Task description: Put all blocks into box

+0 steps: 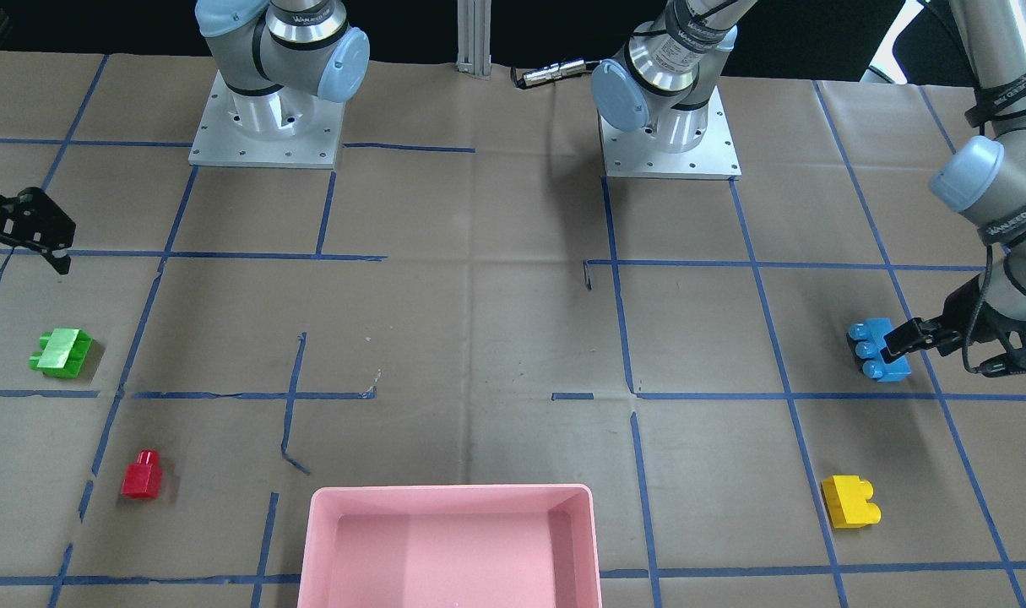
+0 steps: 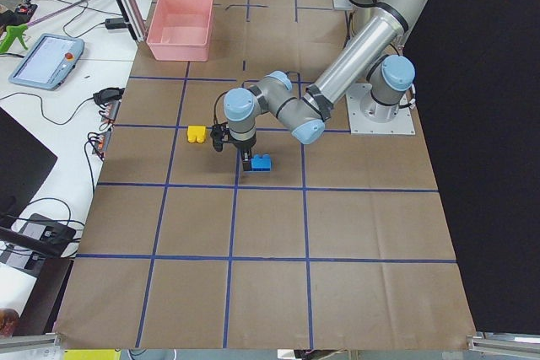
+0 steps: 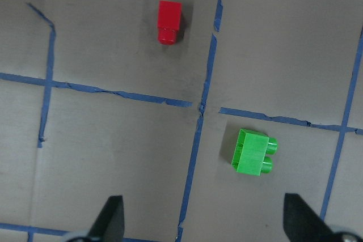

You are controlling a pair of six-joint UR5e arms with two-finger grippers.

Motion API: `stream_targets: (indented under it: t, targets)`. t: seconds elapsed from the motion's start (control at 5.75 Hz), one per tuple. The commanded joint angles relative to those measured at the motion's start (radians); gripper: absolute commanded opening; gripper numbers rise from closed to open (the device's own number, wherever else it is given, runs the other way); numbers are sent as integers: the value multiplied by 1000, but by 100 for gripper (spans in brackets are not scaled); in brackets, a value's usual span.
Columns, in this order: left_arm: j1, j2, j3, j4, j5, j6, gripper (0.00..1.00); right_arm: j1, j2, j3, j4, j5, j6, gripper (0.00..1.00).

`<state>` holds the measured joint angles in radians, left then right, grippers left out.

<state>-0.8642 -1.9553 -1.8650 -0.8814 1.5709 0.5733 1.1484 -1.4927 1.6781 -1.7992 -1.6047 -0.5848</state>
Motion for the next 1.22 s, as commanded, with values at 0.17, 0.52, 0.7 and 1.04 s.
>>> stream_targets:
  t: [0.17, 0.52, 0.7, 1.04]
  targets:
    - [1, -17, -83, 142, -2, 3, 99, -70, 170, 5, -173, -9, -39, 97]
    - [4, -19, -111, 142, 1, 14, 99, -151, 164, 142, -250, 0, -40, 99]
    - [4, -19, -111, 144, 3, 16, 99, -160, 170, 173, -309, 2, -33, 99]
    - [16, -20, -97, 145, 5, 45, 85, -180, 174, 225, -327, 0, 3, 99]
